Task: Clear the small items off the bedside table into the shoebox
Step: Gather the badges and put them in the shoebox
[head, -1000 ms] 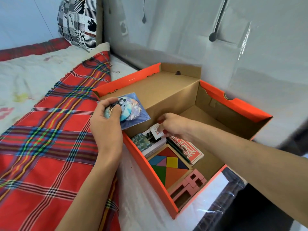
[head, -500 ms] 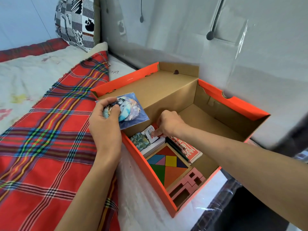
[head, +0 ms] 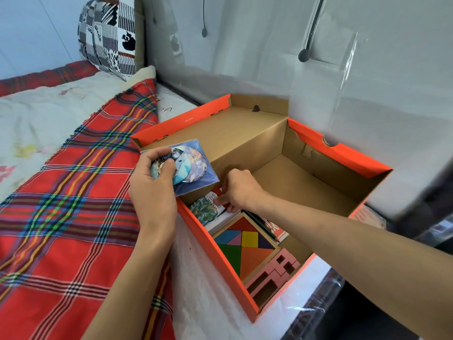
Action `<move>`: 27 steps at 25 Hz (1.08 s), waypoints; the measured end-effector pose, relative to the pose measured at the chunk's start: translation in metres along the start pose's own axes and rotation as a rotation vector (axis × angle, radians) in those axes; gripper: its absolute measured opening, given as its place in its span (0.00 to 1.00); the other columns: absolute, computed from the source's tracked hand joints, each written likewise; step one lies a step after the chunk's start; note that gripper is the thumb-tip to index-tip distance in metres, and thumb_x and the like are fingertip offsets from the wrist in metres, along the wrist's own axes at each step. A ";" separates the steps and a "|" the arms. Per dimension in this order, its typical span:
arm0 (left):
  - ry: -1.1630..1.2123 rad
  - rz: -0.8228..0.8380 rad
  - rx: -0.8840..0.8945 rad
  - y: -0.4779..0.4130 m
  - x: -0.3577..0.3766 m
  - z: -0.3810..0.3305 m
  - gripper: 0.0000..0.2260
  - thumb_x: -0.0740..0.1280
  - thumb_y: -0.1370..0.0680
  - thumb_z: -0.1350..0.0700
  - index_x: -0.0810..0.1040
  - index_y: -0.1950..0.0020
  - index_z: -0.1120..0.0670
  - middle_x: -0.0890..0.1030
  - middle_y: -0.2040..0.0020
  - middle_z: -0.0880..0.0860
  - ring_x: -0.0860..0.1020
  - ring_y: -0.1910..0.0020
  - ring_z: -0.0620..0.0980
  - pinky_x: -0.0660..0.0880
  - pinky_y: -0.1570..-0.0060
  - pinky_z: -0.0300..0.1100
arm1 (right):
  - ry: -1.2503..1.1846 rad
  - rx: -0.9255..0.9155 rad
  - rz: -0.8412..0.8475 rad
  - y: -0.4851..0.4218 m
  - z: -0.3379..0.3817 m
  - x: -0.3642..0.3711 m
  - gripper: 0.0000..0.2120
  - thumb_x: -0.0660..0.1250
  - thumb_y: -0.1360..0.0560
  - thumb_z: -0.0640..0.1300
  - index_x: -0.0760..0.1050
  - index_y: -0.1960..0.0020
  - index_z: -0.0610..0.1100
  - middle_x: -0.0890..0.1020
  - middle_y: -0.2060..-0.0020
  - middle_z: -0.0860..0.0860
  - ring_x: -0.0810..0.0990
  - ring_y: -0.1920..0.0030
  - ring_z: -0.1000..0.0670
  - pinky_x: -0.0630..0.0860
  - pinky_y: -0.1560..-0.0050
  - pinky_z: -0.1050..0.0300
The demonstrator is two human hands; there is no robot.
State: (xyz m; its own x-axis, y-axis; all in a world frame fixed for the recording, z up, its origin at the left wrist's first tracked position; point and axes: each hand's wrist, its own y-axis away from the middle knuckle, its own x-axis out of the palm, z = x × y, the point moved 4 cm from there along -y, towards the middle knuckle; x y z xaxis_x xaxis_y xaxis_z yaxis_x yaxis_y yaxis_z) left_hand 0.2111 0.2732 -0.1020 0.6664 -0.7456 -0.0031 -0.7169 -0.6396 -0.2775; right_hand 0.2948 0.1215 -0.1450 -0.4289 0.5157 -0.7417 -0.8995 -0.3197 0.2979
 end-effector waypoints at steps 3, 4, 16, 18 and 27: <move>-0.004 0.003 -0.007 0.000 -0.001 0.000 0.09 0.66 0.21 0.61 0.81 0.46 0.49 0.82 0.49 0.43 0.80 0.46 0.43 0.79 0.45 0.52 | 0.232 0.011 -0.096 0.001 -0.001 -0.010 0.15 0.75 0.29 0.52 0.78 0.55 0.41 0.83 0.58 0.45 0.83 0.56 0.44 0.80 0.53 0.49; 0.002 0.005 -0.008 -0.001 -0.001 0.000 0.09 0.66 0.21 0.61 0.81 0.46 0.49 0.81 0.49 0.43 0.80 0.46 0.44 0.79 0.44 0.54 | 0.234 -0.004 -0.164 0.004 0.000 -0.020 0.15 0.73 0.27 0.53 0.79 0.52 0.41 0.83 0.55 0.45 0.82 0.54 0.43 0.79 0.51 0.49; 0.254 0.292 -0.350 0.018 0.037 0.006 0.14 0.71 0.23 0.61 0.72 0.40 0.54 0.84 0.47 0.55 0.85 0.55 0.48 0.80 0.60 0.42 | -0.789 -0.116 0.065 0.037 -0.006 -0.079 0.04 0.68 0.22 0.45 0.78 0.49 0.46 0.85 0.60 0.51 0.82 0.65 0.57 0.78 0.66 0.65; 0.255 0.278 -0.369 0.017 0.039 0.006 0.11 0.71 0.23 0.59 0.75 0.43 0.57 0.84 0.47 0.58 0.85 0.55 0.50 0.79 0.61 0.42 | -0.752 -0.109 0.074 0.040 -0.010 -0.083 0.03 0.68 0.22 0.42 0.79 0.50 0.44 0.84 0.61 0.50 0.81 0.66 0.57 0.78 0.66 0.66; 0.525 0.280 -0.571 0.020 0.039 -0.001 0.08 0.64 0.19 0.55 0.79 0.44 0.57 0.86 0.49 0.53 0.85 0.52 0.54 0.83 0.58 0.46 | -0.862 0.024 -0.007 0.055 -0.031 -0.088 0.08 0.60 0.21 0.29 0.75 0.51 0.39 0.80 0.59 0.43 0.82 0.61 0.49 0.83 0.61 0.56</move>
State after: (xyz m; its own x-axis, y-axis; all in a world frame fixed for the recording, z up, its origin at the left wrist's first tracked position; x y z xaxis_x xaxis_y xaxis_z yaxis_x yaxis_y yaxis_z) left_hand 0.2224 0.2307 -0.1064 0.3662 -0.7916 0.4892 -0.9305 -0.3076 0.1988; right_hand 0.2857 0.0341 -0.0822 -0.3283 0.9440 -0.0319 -0.8999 -0.3023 0.3143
